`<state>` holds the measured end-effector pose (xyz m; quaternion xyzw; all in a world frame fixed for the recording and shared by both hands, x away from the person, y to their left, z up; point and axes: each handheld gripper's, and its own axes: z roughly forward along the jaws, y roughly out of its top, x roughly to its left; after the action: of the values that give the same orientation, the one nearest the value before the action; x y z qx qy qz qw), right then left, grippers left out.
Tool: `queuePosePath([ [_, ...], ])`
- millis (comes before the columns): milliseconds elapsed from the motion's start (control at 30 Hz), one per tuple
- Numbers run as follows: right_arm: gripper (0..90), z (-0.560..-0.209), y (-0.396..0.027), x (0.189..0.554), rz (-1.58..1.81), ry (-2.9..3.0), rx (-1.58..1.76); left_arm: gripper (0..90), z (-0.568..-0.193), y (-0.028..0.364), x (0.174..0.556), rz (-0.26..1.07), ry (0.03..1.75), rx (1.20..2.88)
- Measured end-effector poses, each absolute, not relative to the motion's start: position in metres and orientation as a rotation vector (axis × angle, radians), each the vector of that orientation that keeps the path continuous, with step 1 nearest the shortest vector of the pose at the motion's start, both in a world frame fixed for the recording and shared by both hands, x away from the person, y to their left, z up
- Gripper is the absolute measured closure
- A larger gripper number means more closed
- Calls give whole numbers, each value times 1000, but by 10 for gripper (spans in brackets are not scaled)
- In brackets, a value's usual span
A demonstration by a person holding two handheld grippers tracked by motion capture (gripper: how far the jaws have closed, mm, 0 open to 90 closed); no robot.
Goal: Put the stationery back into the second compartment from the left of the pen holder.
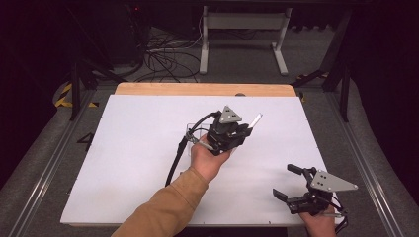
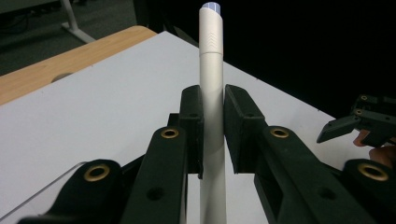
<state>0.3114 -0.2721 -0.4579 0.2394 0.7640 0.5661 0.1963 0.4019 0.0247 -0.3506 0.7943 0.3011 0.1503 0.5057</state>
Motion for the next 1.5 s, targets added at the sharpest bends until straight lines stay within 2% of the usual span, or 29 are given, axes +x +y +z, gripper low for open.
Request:
queuePosePath([
  [367,43,-458,-271,312,1587,2142,664,787,-343,48,404,347,674,1820],
  [700,43,-459,-270,312,1586,2148,663,786,-345,72,413,391,644,1759],
  [1000,43,-459,-270,312,1586,2151,660,786,-353,85,420,441,634,1727],
  [1500,43,-460,-269,312,1592,2148,662,786,-372,105,440,452,688,1699],
])
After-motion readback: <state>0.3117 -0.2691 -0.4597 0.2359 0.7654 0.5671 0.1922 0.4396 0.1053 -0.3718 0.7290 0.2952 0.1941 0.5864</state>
